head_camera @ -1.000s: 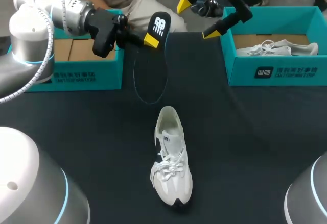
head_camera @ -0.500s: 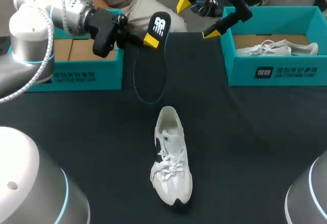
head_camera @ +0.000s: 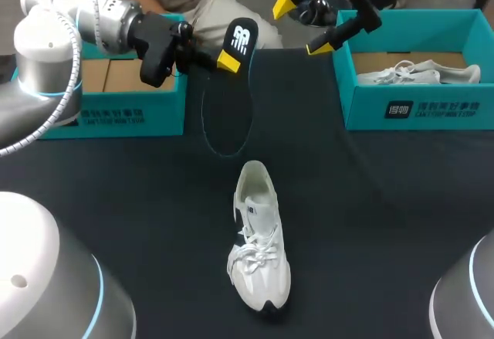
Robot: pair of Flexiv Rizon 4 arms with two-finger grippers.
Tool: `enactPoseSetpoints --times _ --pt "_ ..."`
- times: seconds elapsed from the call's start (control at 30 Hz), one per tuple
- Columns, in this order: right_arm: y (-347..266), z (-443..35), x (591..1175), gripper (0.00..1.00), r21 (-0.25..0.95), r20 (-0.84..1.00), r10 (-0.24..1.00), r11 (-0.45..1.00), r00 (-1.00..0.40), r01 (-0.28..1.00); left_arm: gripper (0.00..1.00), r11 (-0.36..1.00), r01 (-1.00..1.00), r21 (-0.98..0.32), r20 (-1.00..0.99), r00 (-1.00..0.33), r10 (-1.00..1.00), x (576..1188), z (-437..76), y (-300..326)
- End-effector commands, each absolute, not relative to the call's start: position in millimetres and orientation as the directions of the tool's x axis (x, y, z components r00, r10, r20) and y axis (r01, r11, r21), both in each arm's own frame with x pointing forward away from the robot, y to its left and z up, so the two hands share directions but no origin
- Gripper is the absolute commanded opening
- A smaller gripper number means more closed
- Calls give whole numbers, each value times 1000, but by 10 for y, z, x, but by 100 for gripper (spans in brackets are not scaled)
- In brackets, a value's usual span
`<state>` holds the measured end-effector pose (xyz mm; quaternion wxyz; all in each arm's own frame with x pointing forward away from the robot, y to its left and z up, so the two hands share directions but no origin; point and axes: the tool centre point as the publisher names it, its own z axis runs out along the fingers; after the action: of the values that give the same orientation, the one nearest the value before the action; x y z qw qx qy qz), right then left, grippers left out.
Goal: Take the shoe out of the shoebox, open the shoe tongue, remove and reinsert the insole, then place the shoe into the shoebox
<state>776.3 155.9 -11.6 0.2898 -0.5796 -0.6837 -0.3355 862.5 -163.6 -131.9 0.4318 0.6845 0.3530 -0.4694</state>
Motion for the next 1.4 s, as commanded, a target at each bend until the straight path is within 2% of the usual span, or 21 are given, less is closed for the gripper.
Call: enactPoseSetpoints --times 0.03,0.23,0.63,1.13,1.4 --pt "1517 -205 7782 100 159 825 531 108 -192 981 0 -377 888 262 -947 312 76 8627 -1326 -1642" --pt "1499 -252 7803 100 244 854 449 99 -262 965 0 -377 888 262 -947 312 76 8627 -1326 -1642" --pt "1499 -492 7766 100 304 855 430 36 -289 952 0 -377 888 262 -947 312 76 8627 -1326 -1642" --pt "1462 -1042 7937 100 287 872 415 0 -261 958 0 -377 888 262 -947 312 76 8627 -1326 -1642" --pt "1484 -1137 8185 100 306 872 401 3 -281 952 0 -377 888 262 -947 312 76 8627 -1326 -1642"
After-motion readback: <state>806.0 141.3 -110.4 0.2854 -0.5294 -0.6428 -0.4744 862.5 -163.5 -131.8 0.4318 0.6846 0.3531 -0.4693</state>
